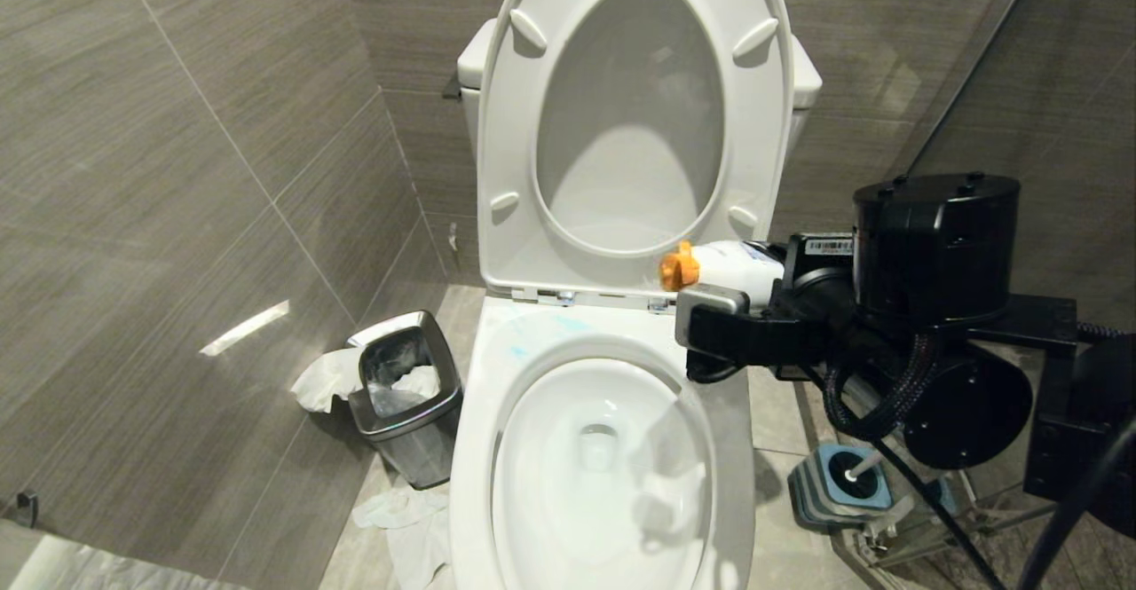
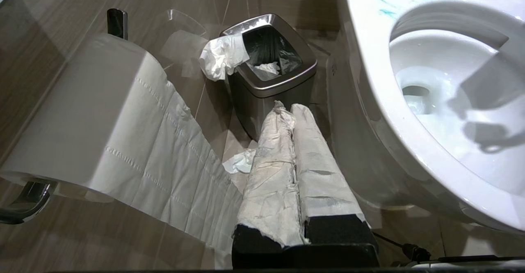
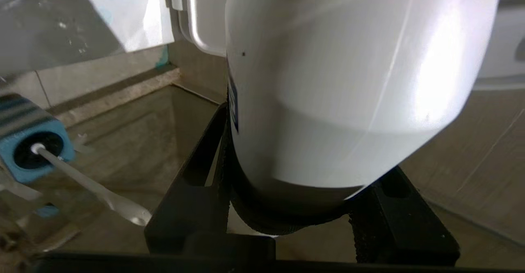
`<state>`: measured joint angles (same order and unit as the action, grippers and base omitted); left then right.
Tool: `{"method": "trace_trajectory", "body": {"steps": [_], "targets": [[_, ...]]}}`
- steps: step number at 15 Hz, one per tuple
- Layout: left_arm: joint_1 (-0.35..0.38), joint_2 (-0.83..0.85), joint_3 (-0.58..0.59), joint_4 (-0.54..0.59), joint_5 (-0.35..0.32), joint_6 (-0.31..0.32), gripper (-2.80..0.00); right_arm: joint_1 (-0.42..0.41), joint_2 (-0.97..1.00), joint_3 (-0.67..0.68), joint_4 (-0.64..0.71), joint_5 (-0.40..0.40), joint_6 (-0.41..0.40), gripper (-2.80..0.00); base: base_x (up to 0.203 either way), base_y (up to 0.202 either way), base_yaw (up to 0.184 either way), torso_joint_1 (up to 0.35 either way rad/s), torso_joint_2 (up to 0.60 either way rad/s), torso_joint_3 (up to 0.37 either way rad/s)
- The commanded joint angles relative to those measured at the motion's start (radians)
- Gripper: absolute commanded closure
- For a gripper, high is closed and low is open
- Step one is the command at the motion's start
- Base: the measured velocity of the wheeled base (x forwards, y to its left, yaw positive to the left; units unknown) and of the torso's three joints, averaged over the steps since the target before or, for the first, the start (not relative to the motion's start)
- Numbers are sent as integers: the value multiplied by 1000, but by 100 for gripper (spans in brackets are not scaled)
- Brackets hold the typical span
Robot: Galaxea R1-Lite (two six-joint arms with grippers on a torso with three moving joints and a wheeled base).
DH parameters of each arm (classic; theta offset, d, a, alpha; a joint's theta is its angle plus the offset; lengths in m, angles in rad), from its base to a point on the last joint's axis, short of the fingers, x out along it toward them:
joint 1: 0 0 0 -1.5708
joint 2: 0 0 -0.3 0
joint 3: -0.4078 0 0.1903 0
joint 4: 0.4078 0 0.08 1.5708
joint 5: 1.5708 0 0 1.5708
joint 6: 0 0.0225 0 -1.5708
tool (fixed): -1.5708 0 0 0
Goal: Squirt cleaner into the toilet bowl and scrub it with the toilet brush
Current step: Pour in the cleaning agent
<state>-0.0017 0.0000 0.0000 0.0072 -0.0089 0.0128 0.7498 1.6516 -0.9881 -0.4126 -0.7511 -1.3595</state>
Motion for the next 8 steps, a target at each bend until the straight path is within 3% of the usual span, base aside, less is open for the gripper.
{"method": "trace_trajectory", "body": {"steps": [1,8], "targets": [[0,2,2,0,1,-3,0,0,0,7,13,-1,-61,0,0,0,0,0,0,0],[0,2,2,0,1,-4,0,1,-6,-33,58,1,-241,0,0,0,0,0,0,0]]}}
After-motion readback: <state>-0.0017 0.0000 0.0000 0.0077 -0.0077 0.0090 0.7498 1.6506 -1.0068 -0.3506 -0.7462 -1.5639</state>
